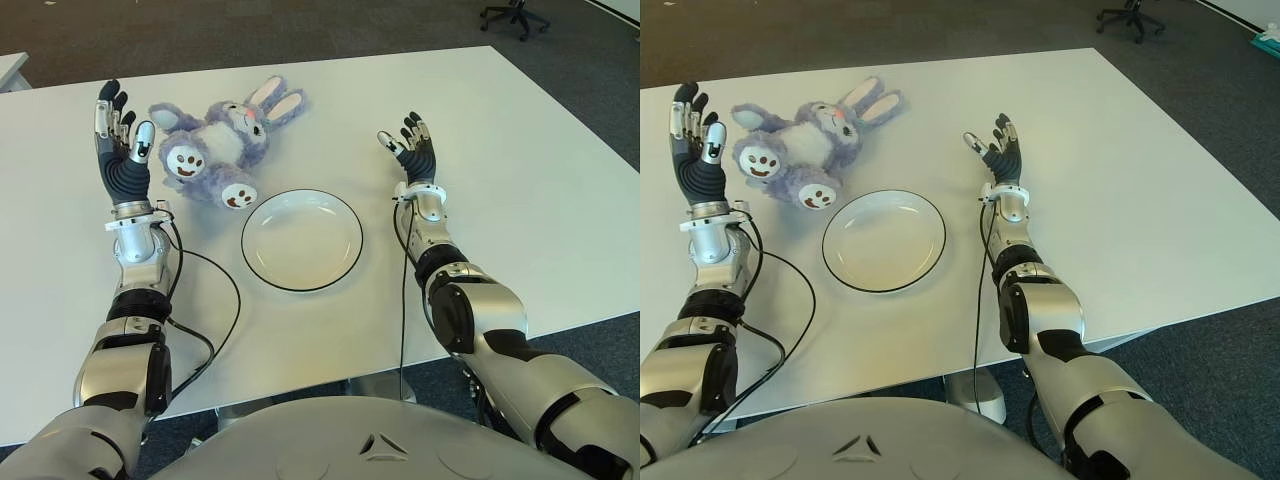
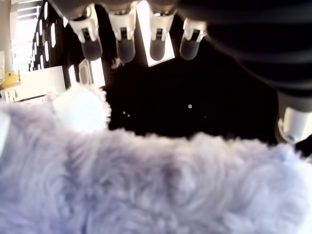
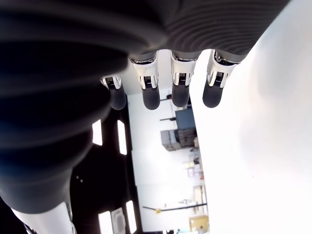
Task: Put the doll into the plate.
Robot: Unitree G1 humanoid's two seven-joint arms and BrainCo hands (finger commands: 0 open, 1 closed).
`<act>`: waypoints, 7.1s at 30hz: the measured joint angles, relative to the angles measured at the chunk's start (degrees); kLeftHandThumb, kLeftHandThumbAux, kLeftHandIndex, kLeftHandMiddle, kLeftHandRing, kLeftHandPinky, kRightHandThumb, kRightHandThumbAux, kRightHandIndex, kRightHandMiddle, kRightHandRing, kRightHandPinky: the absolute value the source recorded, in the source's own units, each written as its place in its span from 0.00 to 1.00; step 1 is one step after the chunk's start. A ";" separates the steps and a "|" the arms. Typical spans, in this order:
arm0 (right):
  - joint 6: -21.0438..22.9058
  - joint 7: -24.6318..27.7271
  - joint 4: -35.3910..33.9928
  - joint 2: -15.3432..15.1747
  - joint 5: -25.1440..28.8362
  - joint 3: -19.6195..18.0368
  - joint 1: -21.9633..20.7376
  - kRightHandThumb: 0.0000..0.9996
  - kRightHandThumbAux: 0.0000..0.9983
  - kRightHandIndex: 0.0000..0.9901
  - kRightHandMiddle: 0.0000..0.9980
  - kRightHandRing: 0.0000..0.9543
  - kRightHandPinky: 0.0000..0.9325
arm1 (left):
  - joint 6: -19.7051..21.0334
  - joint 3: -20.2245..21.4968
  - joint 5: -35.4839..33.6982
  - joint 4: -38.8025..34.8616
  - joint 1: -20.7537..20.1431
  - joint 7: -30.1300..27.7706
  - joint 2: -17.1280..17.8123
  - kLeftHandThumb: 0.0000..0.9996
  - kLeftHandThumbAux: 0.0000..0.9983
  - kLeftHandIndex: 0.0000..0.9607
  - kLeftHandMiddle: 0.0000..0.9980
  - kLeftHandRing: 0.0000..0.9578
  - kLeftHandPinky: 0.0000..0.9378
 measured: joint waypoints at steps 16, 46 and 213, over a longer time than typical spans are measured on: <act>0.00 0.00 -0.02 0.00 -0.01 0.02 -0.05 0.10 0.76 0.05 0.03 0.03 0.08 | -1.72 -3.97 9.01 -0.57 0.23 7.86 2.06 0.18 0.31 0.00 0.00 0.00 0.00; 0.00 0.32 -0.11 -0.34 -0.44 0.02 -0.09 0.11 0.77 0.05 0.03 0.03 0.07 | -4.79 -4.29 15.36 -0.64 2.43 10.56 5.39 0.13 0.24 0.00 0.00 0.00 0.00; 0.95 2.61 0.81 -0.80 -0.90 -0.25 -0.03 0.11 0.79 0.05 0.04 0.04 0.07 | 0.09 -7.95 35.34 -4.62 15.87 40.69 16.96 0.44 0.09 0.00 0.00 0.00 0.00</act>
